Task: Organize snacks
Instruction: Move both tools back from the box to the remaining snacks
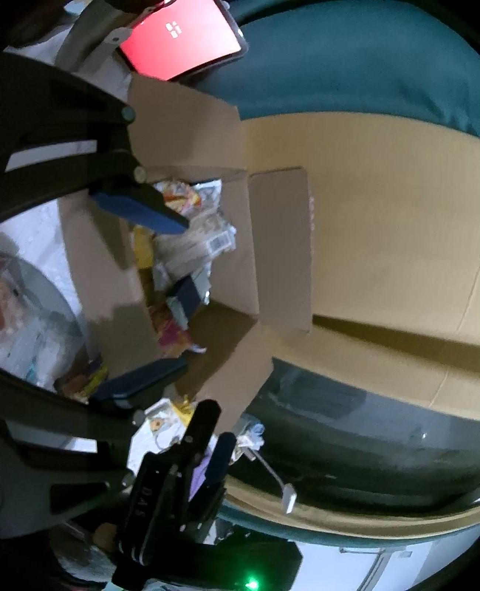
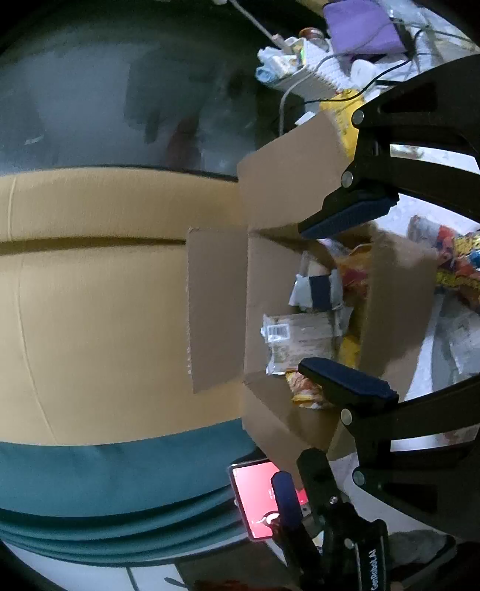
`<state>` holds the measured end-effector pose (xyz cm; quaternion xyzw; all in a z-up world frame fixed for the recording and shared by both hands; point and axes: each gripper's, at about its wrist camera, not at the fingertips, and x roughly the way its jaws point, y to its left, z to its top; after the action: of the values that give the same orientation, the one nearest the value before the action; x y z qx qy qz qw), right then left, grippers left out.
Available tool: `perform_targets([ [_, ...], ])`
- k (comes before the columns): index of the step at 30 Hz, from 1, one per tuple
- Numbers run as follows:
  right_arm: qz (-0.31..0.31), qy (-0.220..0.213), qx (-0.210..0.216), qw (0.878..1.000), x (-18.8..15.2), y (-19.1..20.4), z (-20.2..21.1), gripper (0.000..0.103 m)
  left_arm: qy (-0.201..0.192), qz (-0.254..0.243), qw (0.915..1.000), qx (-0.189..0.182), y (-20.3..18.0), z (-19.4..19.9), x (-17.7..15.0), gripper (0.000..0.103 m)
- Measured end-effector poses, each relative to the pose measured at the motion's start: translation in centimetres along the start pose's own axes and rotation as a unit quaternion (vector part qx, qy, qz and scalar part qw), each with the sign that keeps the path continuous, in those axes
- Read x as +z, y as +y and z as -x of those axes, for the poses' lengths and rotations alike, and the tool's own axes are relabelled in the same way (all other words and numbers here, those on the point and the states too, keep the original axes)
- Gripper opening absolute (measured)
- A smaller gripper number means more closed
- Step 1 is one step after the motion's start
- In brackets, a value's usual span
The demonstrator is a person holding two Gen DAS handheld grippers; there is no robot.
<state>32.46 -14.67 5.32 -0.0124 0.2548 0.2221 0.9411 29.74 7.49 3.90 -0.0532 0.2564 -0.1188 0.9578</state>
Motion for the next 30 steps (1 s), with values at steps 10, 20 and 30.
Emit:
perform_targets([
  [10,-0.017,0.016,-0.007,1.0,-3.4,-2.2,1.6,0.07,0.028,-0.015,0.9994,-0.012,-3.2,-0.7,-2.9,0.071],
  [20,-0.036,0.055,-0.006,0.998,-8.1,-3.9,1.0,0.07,0.076,-0.007,0.9969,-0.018,-4.9,-3.1,-6.5,0.071],
  [30,-0.061,0.115,0.01,0.991,-12.7,-4.7,-2.5,0.07,0.131,0.011,0.9912,-0.009,-4.7,-5.8,-10.2,0.071],
])
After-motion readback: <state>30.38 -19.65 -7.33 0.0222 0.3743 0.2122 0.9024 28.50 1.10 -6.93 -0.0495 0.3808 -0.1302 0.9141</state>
